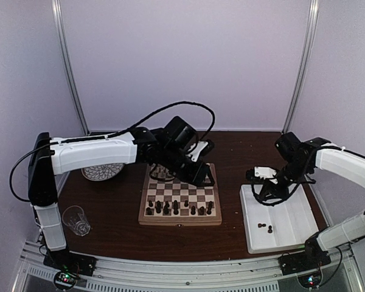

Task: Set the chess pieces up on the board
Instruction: Pass from the right arm to the left

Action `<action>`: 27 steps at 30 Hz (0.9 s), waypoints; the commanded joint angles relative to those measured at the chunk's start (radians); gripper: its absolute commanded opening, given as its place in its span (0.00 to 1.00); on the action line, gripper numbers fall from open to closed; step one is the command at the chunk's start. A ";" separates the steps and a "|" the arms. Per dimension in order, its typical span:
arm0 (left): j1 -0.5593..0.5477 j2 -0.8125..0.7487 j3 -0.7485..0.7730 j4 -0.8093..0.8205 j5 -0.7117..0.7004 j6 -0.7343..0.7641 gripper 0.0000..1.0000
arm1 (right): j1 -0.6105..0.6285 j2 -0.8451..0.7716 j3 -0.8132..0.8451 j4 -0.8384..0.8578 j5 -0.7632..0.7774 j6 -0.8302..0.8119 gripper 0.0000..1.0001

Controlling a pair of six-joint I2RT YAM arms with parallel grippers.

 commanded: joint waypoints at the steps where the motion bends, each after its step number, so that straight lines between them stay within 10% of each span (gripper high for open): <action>1: -0.013 -0.003 -0.001 0.220 0.102 -0.071 0.45 | 0.006 -0.029 0.076 -0.099 -0.182 0.079 0.09; 27: -0.071 0.169 0.098 0.431 0.324 -0.251 0.46 | 0.126 -0.044 0.161 -0.046 -0.281 0.225 0.11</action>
